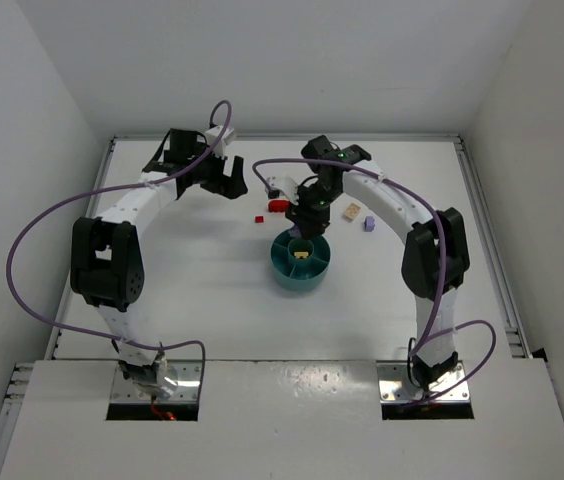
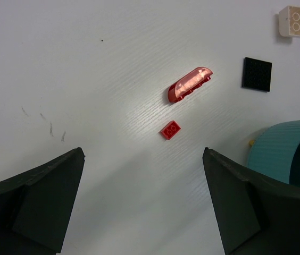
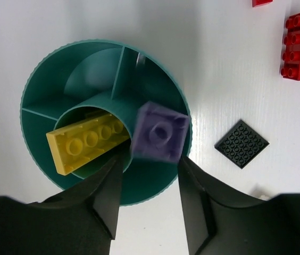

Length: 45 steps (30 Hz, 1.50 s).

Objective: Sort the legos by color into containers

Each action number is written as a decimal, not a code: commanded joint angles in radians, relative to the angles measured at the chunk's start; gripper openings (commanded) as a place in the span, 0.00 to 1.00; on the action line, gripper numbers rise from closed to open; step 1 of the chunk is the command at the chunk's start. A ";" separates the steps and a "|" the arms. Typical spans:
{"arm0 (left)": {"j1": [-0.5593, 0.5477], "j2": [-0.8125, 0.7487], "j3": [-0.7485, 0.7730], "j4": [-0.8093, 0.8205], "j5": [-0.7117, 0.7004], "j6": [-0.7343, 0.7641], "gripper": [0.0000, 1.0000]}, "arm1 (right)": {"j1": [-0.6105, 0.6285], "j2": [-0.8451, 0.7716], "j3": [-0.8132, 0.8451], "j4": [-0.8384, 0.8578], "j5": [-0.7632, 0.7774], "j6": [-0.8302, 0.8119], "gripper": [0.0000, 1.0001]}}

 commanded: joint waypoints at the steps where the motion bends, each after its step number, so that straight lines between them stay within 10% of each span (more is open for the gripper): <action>1: 0.004 -0.025 0.014 0.022 0.002 -0.005 1.00 | 0.005 -0.006 0.035 0.010 -0.015 -0.012 0.46; 18: 0.004 -0.025 0.014 0.040 0.002 -0.005 1.00 | -0.241 -0.047 -0.060 0.198 0.178 0.534 0.44; 25: 0.004 -0.025 0.014 0.049 0.002 -0.014 1.00 | -0.380 -0.056 -0.239 0.261 0.338 0.640 0.51; 41: 0.004 -0.034 -0.013 0.049 -0.019 -0.023 1.00 | -0.438 0.175 -0.081 0.270 0.286 0.753 0.51; 45: 0.004 -0.034 -0.013 0.049 -0.028 -0.023 1.00 | -0.449 0.186 -0.081 0.270 0.275 0.743 0.38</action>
